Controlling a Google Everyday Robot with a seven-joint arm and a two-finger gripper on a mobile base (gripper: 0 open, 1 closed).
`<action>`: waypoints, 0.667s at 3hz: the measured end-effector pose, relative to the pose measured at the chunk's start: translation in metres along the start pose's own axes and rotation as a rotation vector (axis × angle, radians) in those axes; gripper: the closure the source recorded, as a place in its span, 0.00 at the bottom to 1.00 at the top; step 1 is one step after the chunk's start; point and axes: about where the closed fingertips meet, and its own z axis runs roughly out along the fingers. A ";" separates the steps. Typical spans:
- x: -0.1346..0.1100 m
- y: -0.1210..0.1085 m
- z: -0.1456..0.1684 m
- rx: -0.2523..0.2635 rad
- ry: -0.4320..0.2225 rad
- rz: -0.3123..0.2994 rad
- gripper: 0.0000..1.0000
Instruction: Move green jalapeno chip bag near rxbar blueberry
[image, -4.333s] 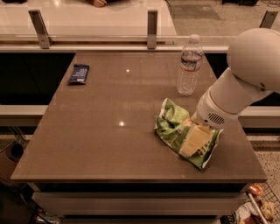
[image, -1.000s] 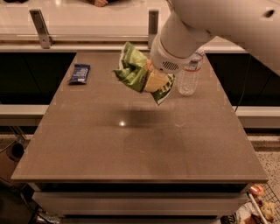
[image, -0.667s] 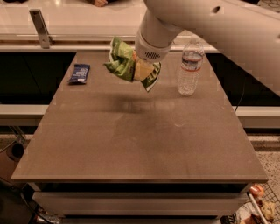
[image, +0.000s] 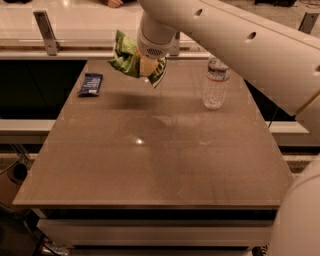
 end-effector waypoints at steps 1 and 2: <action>-0.014 -0.017 0.021 0.021 -0.015 -0.024 1.00; -0.018 -0.033 0.042 0.041 -0.030 -0.022 1.00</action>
Offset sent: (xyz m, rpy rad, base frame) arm 0.0800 0.0338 -0.0134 0.0391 -0.0793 0.0234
